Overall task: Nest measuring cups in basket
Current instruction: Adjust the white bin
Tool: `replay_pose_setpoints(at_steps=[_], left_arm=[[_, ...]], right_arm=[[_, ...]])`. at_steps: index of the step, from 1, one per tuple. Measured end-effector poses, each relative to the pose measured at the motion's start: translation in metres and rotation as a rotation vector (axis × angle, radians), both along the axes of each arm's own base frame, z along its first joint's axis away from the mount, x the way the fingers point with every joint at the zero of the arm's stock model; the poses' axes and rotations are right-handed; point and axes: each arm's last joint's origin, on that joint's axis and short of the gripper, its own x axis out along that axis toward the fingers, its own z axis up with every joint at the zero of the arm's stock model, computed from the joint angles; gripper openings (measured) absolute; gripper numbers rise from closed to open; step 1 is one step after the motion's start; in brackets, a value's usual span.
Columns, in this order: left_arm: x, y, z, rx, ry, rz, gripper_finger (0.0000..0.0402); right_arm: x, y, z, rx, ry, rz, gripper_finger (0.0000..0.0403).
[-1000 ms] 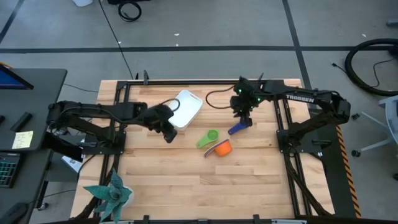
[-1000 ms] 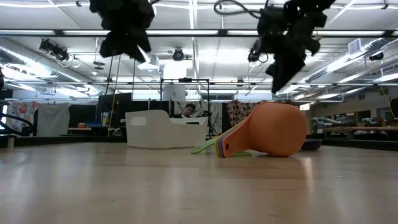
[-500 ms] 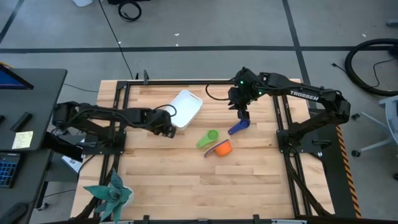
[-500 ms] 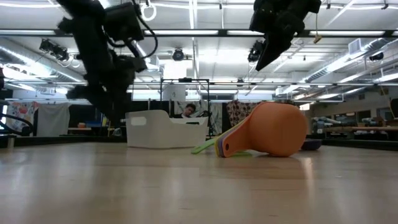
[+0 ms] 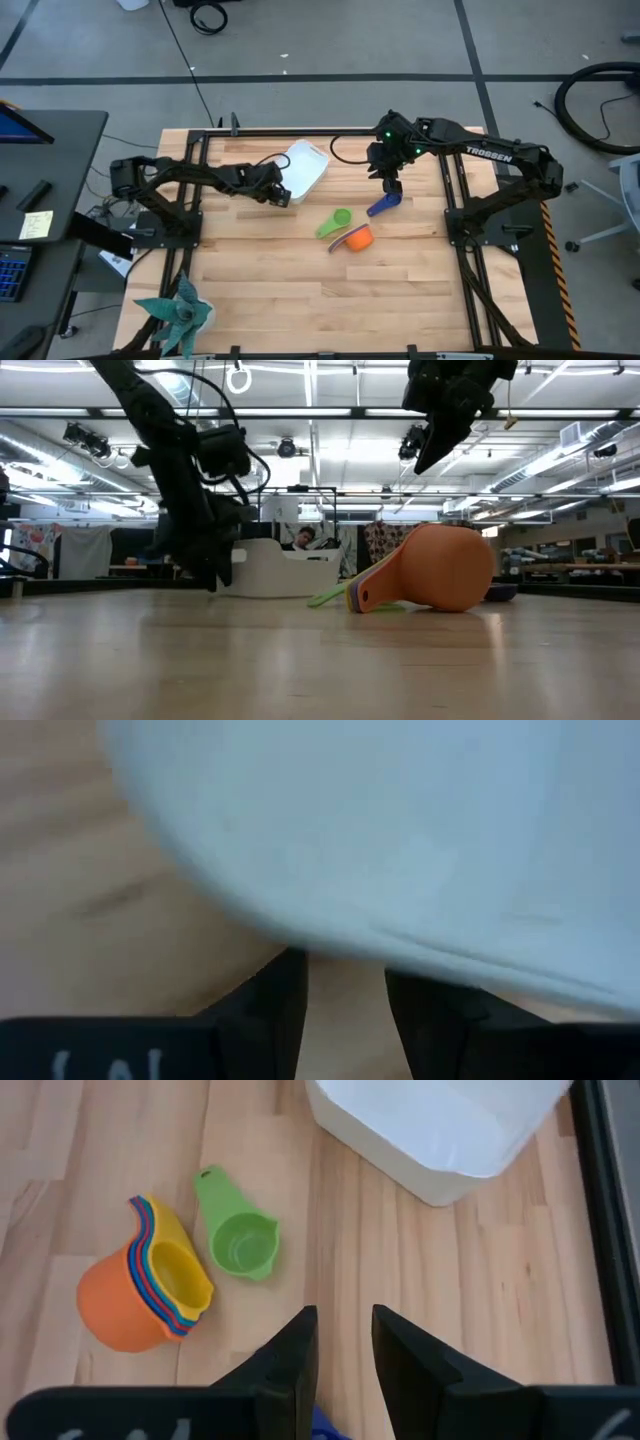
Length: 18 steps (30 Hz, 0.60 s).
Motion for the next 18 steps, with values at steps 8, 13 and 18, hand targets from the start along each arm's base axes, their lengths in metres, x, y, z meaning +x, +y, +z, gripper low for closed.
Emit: replay_pose_setpoints(at_steps=[8, 13, 18], left_arm=[[0.003, 0.037, 0.002, 0.126, -0.114, -0.039, 0.0141], [-0.001, 0.062, 0.005, 0.174, -0.114, -0.032, 0.0141], [0.002, 0.079, 0.011, 0.180, -0.146, -0.043, 0.0141]], right_arm=[[0.001, 0.000, 0.000, -0.001, -0.007, 0.003, 0.0101], [0.001, 0.000, 0.001, -0.008, -0.017, 0.000, 0.0101], [0.002, -0.002, 0.002, -0.015, -0.030, -0.002, 0.0101]])
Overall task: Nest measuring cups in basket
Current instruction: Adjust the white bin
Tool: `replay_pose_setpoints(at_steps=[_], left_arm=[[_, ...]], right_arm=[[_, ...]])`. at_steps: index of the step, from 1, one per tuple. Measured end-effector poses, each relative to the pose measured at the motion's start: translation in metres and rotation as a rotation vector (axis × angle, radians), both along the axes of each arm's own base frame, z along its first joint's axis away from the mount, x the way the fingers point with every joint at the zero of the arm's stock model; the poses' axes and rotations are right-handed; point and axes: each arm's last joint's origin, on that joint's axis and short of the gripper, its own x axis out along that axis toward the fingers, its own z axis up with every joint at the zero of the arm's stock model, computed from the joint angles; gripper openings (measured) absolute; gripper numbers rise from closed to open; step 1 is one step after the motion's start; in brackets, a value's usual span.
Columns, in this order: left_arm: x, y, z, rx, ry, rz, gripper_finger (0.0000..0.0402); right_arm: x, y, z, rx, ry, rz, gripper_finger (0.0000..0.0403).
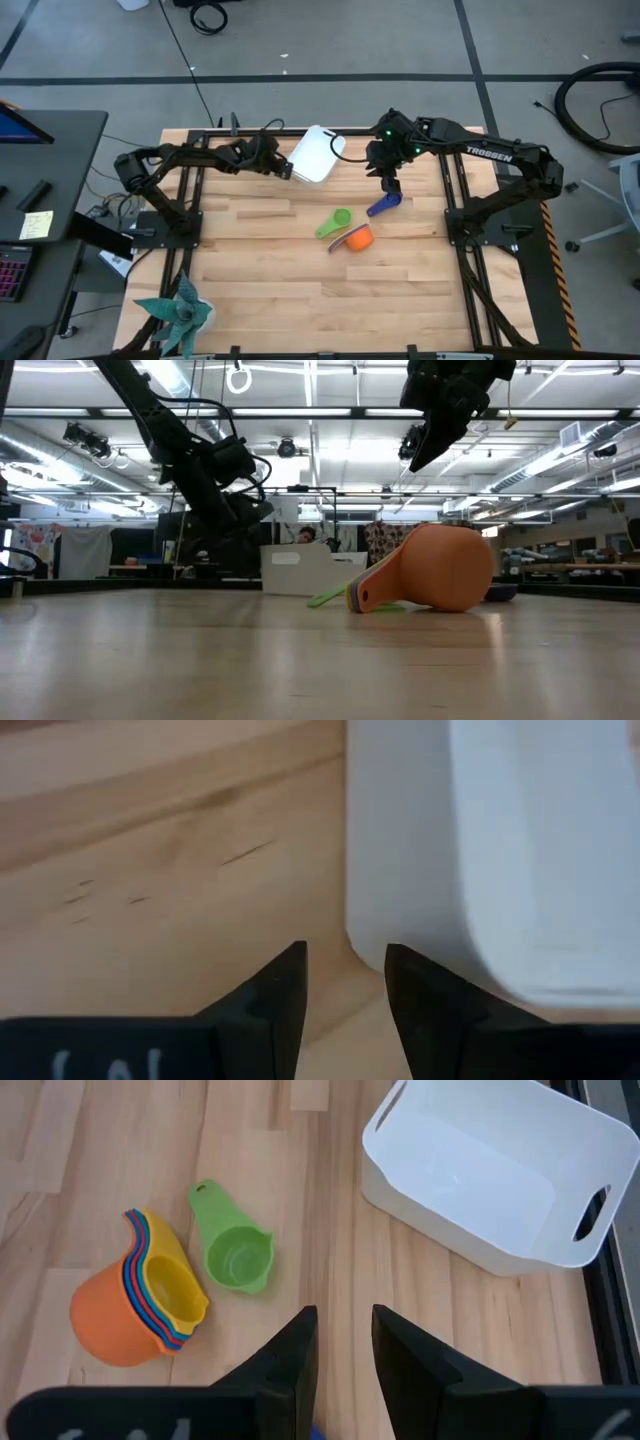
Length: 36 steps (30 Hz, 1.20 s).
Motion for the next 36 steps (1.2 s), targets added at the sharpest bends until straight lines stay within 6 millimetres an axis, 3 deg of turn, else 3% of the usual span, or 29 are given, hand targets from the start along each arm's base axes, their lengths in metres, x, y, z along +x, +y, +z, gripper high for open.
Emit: replay_pose_setpoints(at_steps=[5, 9, 12, 17, 21, 36], left_arm=[[0.003, -0.003, 0.003, -0.151, -0.090, -0.081, 0.0141], [0.008, -0.018, 0.003, -0.346, -0.141, -0.146, 0.0141], [0.014, -0.035, 0.006, -0.414, -0.151, -0.205, 0.0141], [0.025, -0.052, 0.004, -0.302, -0.101, -0.213, 0.0141], [0.025, -0.049, -0.001, -0.254, -0.065, -0.156, 0.0141], [0.029, -0.016, -0.019, -0.221, -0.162, -0.060, 0.0141]], right_arm=[[0.002, -0.006, -0.001, -0.012, -0.013, -0.024, 0.0101], [0.011, -0.018, -0.014, 0.009, 0.012, -0.042, 0.0101], [0.023, -0.028, -0.035, 0.048, 0.080, -0.051, 0.0101], [0.046, -0.042, -0.079, 0.079, 0.164, 0.008, 0.0100], [0.061, -0.049, -0.102, 0.075, 0.188, 0.063, 0.0093], [0.101, -0.053, -0.129, 0.066, 0.043, 0.204, 0.0082]])
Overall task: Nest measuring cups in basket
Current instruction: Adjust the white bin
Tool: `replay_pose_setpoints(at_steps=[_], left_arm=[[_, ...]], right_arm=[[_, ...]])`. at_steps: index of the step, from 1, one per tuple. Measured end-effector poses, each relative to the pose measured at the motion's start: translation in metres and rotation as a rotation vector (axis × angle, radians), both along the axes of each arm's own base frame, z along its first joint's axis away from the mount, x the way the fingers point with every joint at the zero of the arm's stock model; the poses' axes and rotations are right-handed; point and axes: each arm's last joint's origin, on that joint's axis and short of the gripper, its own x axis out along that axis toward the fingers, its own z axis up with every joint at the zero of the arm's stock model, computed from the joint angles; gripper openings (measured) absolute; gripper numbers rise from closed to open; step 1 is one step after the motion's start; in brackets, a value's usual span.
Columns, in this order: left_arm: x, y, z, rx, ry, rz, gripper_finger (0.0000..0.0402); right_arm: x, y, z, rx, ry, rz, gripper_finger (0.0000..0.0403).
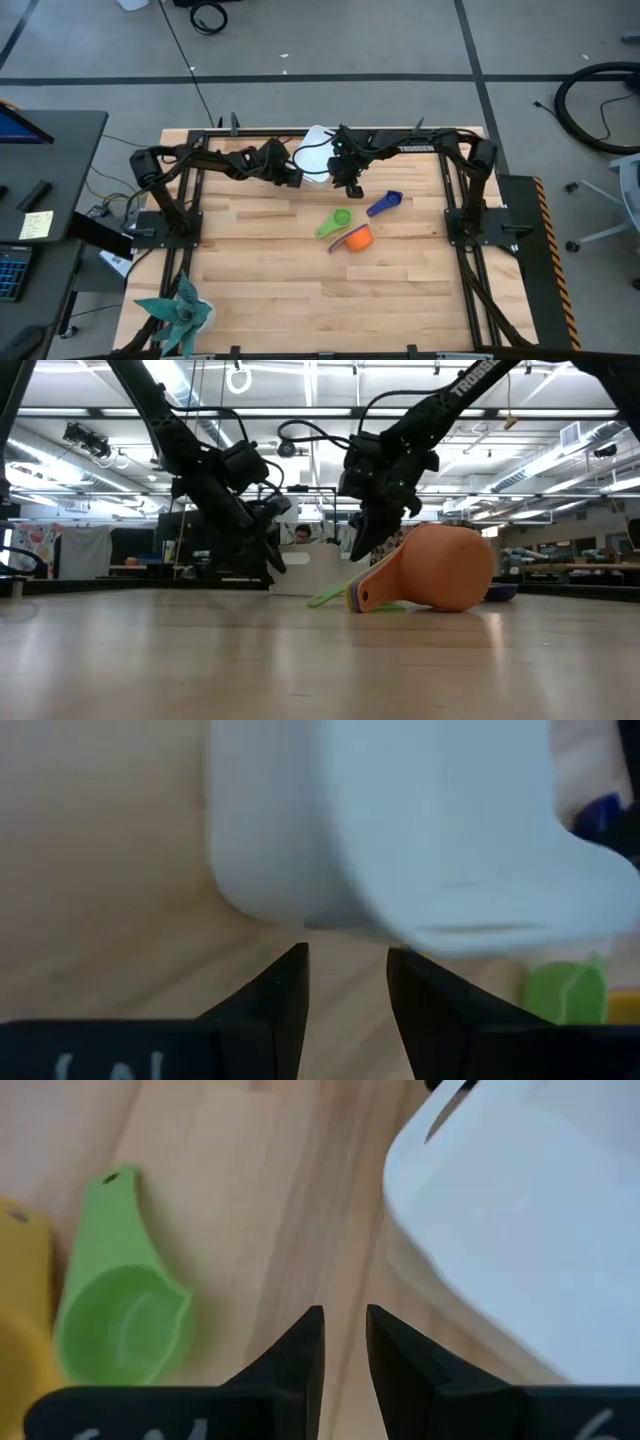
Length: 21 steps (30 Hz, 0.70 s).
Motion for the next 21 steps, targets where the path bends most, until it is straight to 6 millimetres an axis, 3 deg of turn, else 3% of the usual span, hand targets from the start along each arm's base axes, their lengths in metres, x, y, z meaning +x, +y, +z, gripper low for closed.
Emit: replay_pose_setpoints(at_steps=[9, 21], left_arm=[[-0.009, 0.020, -0.009, 0.013, 0.009, 0.047, 0.0141], [-0.022, 0.055, 0.001, 0.139, -0.079, 0.160, 0.0141]], right_arm=[[0.016, -0.005, -0.006, -0.057, -0.128, 0.017, 0.0082], [0.028, -0.006, 0.004, -0.131, -0.276, 0.057, 0.0083]])
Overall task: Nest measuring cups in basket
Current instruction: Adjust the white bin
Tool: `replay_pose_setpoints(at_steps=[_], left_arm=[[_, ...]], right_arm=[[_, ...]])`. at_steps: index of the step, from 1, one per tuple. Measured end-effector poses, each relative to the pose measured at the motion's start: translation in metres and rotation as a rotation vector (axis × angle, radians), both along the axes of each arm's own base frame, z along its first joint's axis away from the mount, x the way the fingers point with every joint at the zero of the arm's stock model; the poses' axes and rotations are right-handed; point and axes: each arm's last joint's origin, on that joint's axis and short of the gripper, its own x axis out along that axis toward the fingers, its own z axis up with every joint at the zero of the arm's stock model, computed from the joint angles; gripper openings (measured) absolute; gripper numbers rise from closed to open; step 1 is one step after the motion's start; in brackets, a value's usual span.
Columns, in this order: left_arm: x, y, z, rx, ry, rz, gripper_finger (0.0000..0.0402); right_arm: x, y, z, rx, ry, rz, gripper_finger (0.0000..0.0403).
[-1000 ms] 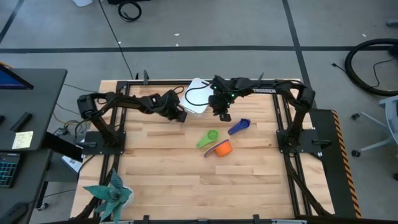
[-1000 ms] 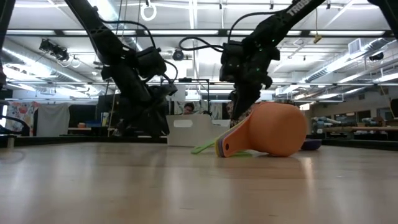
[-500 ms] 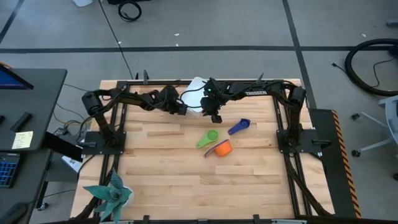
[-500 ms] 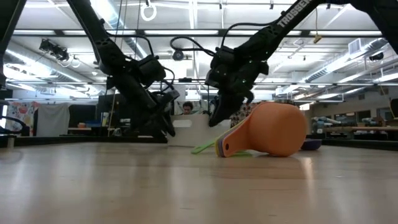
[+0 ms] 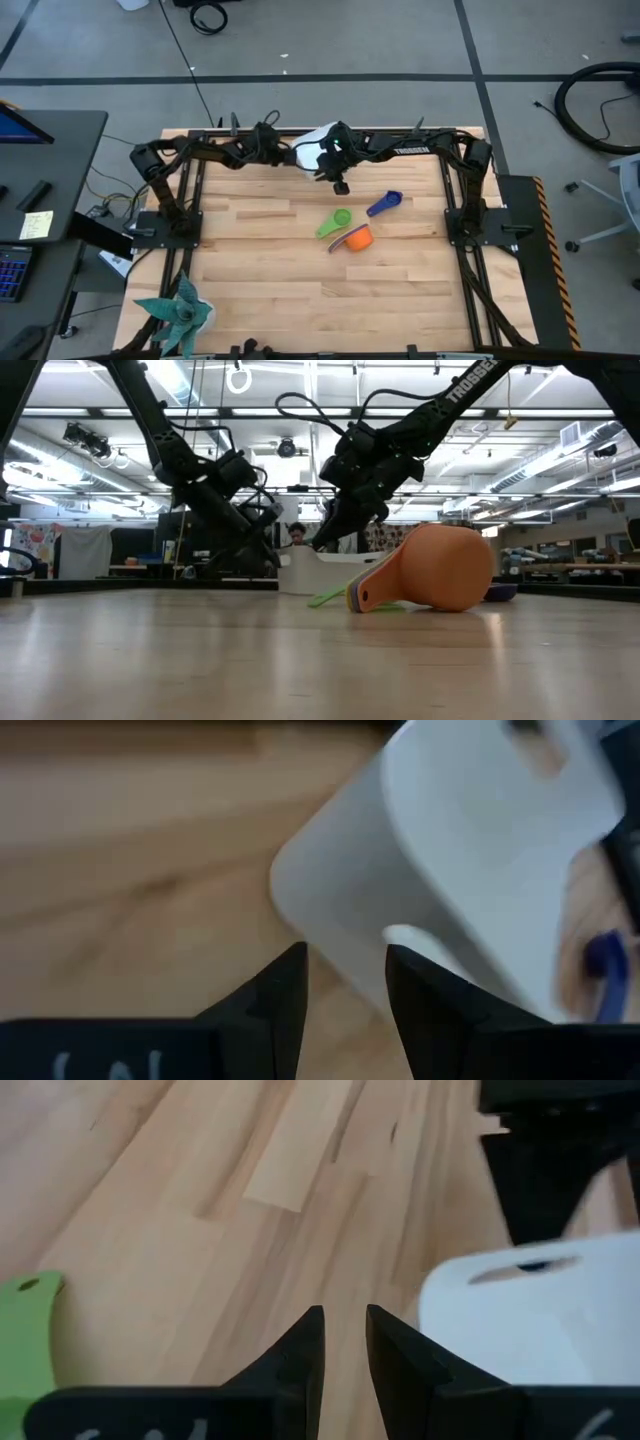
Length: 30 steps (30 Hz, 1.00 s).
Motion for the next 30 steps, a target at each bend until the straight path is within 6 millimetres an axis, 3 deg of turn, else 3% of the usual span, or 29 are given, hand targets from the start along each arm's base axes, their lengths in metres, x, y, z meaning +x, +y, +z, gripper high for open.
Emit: replay_pose_setpoints(at_steps=[5, 8, 13, 17, 24, 30], left_arm=[[-0.005, 0.010, 0.004, 0.018, -0.043, 0.026, 0.0141], [-0.005, 0.009, 0.004, -0.024, -0.079, -0.032, 0.0141], [0.006, -0.007, 0.017, -0.126, -0.184, -0.154, 0.0141], [0.018, -0.029, 0.025, -0.186, -0.233, -0.259, 0.0141], [0.037, -0.060, 0.030, -0.202, -0.238, -0.313, 0.0141], [0.041, -0.067, 0.027, -0.163, -0.203, -0.245, 0.0141]], right_arm=[[-0.001, -0.004, 0.006, -0.062, -0.010, -0.063, 0.0081], [-0.006, -0.004, 0.020, -0.127, -0.009, -0.120, 0.0079], [-0.031, 0.003, 0.057, -0.094, 0.025, -0.160, 0.0080], [-0.056, 0.000, 0.068, 0.025, 0.117, -0.226, 0.0077], [-0.080, -0.033, 0.057, 0.043, 0.205, -0.387, 0.0077], [-0.109, -0.077, 0.049, -0.033, 0.261, -0.606, 0.0077]])
